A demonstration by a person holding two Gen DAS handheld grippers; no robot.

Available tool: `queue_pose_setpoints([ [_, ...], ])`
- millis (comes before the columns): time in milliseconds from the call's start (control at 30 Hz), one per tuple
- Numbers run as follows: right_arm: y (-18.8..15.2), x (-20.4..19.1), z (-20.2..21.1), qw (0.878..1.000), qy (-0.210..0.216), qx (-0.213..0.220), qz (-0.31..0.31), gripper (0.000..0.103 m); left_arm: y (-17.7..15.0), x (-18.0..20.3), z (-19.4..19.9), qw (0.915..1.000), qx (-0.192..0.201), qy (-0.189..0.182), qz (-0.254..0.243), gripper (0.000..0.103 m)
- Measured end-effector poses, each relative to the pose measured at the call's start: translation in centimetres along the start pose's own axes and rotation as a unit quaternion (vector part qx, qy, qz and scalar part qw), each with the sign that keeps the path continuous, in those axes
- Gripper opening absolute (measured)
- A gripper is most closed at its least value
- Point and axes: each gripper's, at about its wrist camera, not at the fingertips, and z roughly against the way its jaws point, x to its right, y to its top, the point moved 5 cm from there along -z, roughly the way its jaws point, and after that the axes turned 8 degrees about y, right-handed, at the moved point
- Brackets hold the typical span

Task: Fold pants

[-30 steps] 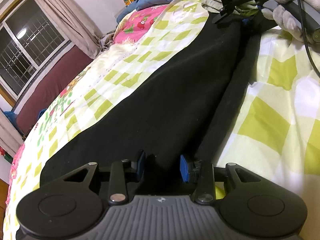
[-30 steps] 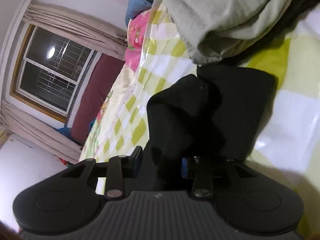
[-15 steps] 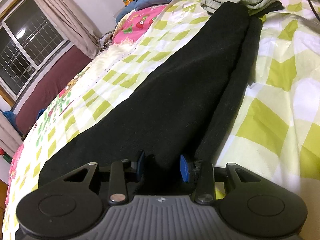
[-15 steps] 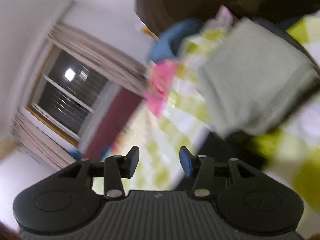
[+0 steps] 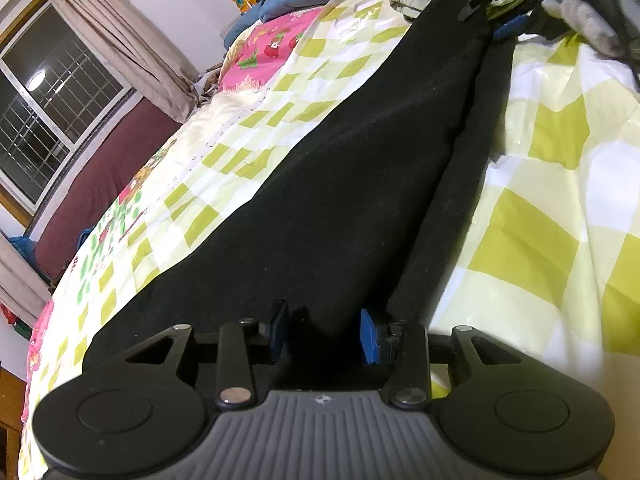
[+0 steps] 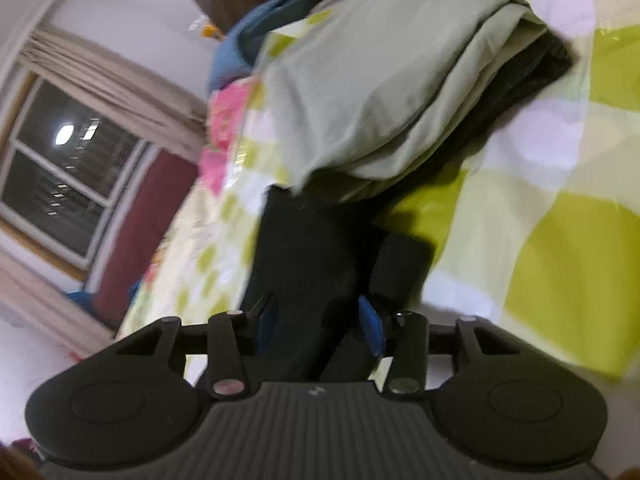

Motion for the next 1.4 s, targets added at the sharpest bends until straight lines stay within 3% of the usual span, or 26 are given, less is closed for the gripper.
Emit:
queue_pose_setpoints([
  [133, 1.0, -0.1, -1.3, 0.999, -0.024, 0.015, 0.015, 0.046, 0.1, -0.1, 0.0, 1.0000, 0.002, -0.001, 0.005, 0.052],
  [233, 1.3, 0.0, -2.5, 0.999, -0.034, 0.002, 0.021, 0.044, 0.0, -0.1, 0.0, 0.9999, 0.003, -0.001, 0.010, 0.052],
  [267, 1.4, 0.0, -2.7, 0.999, -0.032, -0.002, 0.015, 0.028, 0.1, -0.2, 0.0, 0.9999, 0.003, -0.001, 0.011, 0.052],
  [333, 1.6, -0.7, -2.4, 1.000, -0.015, -0.011, 0.003, 0.006, 0.0, -0.3, 0.1, 0.9999, 0.005, 0.001, 0.016, 0.053],
  [500, 2.9, -5.0, -0.9, 0.998, 0.066, -0.011, 0.006, 0.006, 1.0, -0.6, 2.1, 0.9983, 0.042, 0.004, 0.039, 0.056],
  [667, 4.5, -9.7, -0.7, 0.991, 0.130, -0.017, 0.001, 0.006, 2.8, 0.5, 3.7, 0.9944, 0.099, 0.025, 0.027, 0.074],
  [800, 5.2, -12.6, -0.6, 0.986, 0.165, -0.022, -0.007, 0.006, 3.5, 1.7, 1.8, 0.9952, 0.087, 0.044, 0.009, 0.074],
  [933, 5.7, -16.3, -0.1, 0.981, 0.192, -0.028, 0.017, 0.006, 5.3, 2.5, 2.6, 0.9904, 0.124, 0.060, 0.004, 0.075],
  [1033, 6.0, -18.1, 0.7, 0.977, 0.212, -0.024, 0.029, 0.006, 6.2, 2.6, 1.6, 0.9860, 0.126, 0.109, -0.013, 0.075],
  [1067, 6.0, -18.4, 1.0, 0.976, 0.215, -0.023, 0.031, 0.006, 6.1, 2.1, 0.9, 0.9857, 0.116, 0.121, -0.011, 0.075],
  [1133, 6.2, -18.7, 1.2, 0.977, 0.211, -0.024, 0.037, 0.006, 5.7, 0.4, -0.5, 0.9874, 0.088, 0.132, -0.006, 0.057],
  [1200, 6.6, -18.8, 1.0, 0.978, 0.202, -0.029, 0.045, 0.006, 5.7, -2.1, -1.1, 0.9861, 0.077, 0.147, -0.007, 0.047],
  [1333, 6.9, -19.0, 2.3, 0.973, 0.221, -0.011, 0.064, 0.006, 7.1, -6.9, 0.9, 0.9774, 0.105, 0.181, 0.028, 0.044],
  [1400, 6.3, -17.9, 3.7, 0.972, 0.224, -0.001, 0.076, 0.005, 6.7, -7.4, 2.0, 0.9777, 0.113, 0.171, 0.045, 0.043],
])
